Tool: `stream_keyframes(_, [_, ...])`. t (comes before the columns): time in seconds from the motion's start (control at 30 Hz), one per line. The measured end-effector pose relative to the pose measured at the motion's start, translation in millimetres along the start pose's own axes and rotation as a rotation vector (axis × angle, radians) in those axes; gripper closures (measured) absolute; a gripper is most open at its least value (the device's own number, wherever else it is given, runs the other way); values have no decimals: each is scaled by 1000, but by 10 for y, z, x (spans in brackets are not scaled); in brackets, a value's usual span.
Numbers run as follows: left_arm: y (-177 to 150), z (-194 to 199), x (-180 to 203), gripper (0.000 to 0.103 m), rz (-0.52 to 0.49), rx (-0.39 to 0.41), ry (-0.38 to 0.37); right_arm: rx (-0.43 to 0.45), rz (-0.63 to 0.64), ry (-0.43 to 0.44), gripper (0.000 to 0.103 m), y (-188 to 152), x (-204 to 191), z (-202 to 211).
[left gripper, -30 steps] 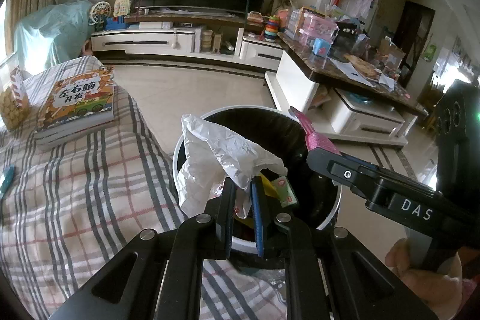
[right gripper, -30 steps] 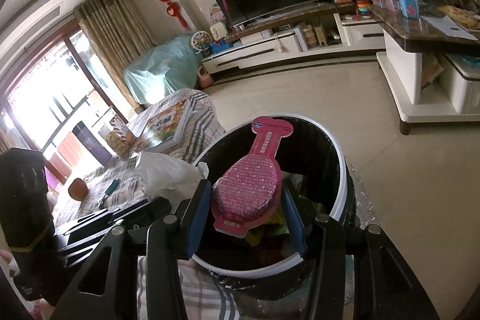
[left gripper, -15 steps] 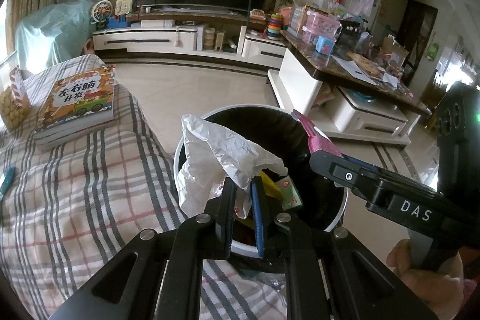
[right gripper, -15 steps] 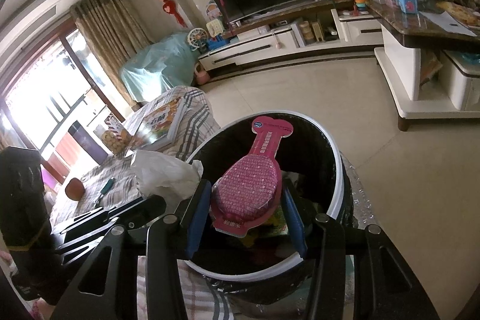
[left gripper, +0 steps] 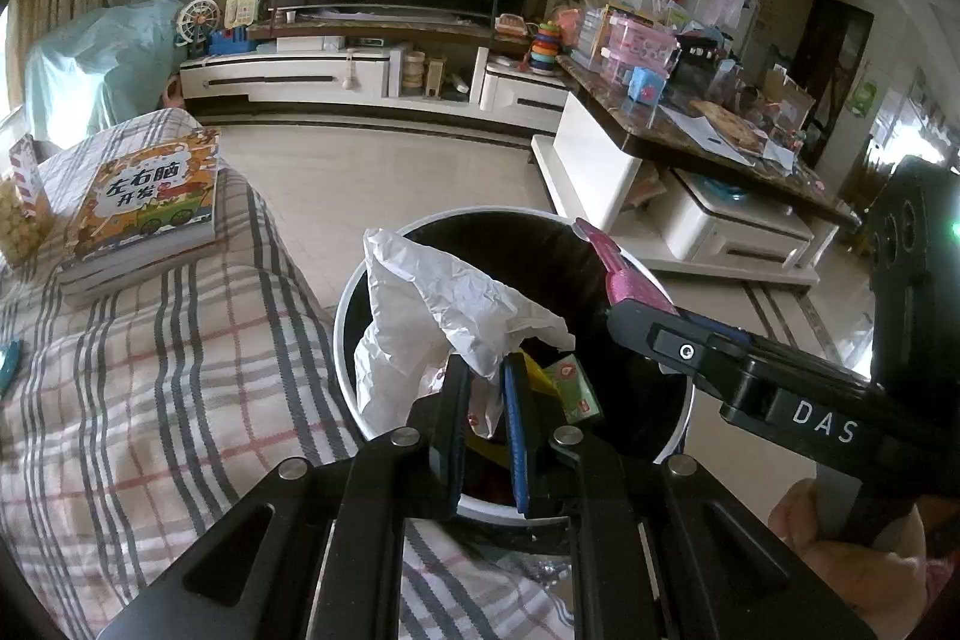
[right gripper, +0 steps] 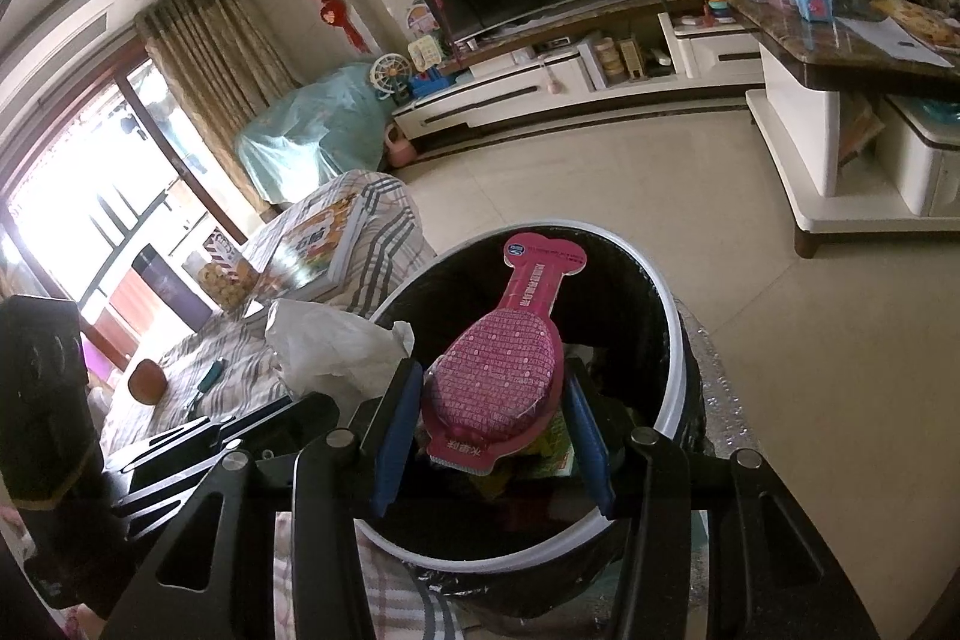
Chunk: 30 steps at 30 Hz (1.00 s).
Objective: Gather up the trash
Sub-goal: 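Open both tools to drop the white bag and pink brush into the bin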
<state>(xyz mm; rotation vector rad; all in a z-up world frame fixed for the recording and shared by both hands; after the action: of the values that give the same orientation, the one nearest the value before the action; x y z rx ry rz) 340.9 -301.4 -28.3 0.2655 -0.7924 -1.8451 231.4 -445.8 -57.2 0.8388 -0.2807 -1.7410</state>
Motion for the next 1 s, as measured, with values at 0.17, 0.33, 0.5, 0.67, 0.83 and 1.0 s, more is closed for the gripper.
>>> stream_keyframes(0.17, [3, -1, 4, 93, 0, 0, 1, -3, 0, 0, 55, -2, 8, -9])
stream_keyframes(0.33, [7, -4, 2, 92, -2, -1, 0, -6, -1, -1, 54, -9, 9, -22])
stream_keyframes(0.5, [5, 8, -6, 88, 0, 2, 8, -9, 1, -3, 54, -12, 0, -39])
stream_keyframes(0.67, [-3, 47, -12, 82, 2, 10, 17, -10, 0, -3, 52, -12, -1, -41])
stream_keyframes(0.83, [-46, 138, -33, 54, 15, 28, 39, -1, -21, 7, 32, -29, -8, -8])
stream_keyframes(1.0, [-174, 274, -116, 51, 41, 35, 44, 18, -36, 12, 25, -67, -28, 108])
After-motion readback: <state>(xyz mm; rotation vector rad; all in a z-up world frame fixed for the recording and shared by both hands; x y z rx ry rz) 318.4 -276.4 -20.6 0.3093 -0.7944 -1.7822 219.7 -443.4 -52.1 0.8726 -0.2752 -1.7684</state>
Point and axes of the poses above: each gripper's, at about its wrist camera, not at the fingertips, and z roughly against the way its jaws point, x to its right, y to its top, the point moved 3 cm from there along -z, roughly the way its jaws point, and after that the axes turned 5 degrees about -x, right-handed, at the moved point
